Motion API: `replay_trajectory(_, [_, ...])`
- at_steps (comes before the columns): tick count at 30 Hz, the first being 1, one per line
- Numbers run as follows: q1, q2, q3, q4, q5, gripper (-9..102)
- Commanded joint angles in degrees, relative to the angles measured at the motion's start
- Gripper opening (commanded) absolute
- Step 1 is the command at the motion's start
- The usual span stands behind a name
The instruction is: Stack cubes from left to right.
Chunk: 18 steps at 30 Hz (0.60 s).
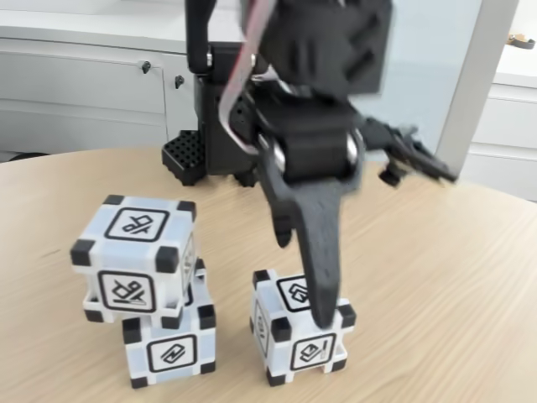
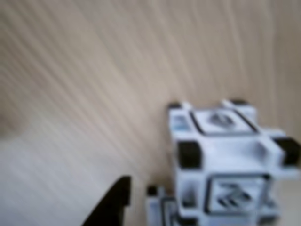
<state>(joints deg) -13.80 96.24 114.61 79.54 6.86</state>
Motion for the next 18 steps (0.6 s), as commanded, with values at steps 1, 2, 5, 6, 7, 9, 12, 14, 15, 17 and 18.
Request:
replay_trajectory(1, [0.35, -2.29, -1.58, -0.62, 1.14, 39])
replay_trajectory(2, [0.35, -2.99, -1.58, -0.7, 1.23, 39])
replay_trajectory(5, [0.35, -4.13, -1.58, -0.7, 1.41, 36])
replay_trajectory(6, [0.35, -4.39, -1.58, -0.79, 1.49, 36])
replay_trajectory(7, [0.35, -4.57, -1.58, -0.79, 1.58, 34])
replay_trajectory(9, [0.35, -4.83, -1.58, -0.79, 2.02, 29])
replay_trajectory(12, [0.35, -4.92, -1.58, -0.79, 2.72, 20])
replay_trajectory(14, [0.35, -4.92, -1.58, -0.79, 2.99, 13])
replay_trajectory(15, [0.35, -4.92, -1.58, -0.79, 2.99, 10])
replay_trajectory(17, [0.35, -4.39, -1.58, -0.79, 2.55, 0])
replay_trajectory(18, [0.35, -3.96, -1.58, -0.79, 2.81, 0])
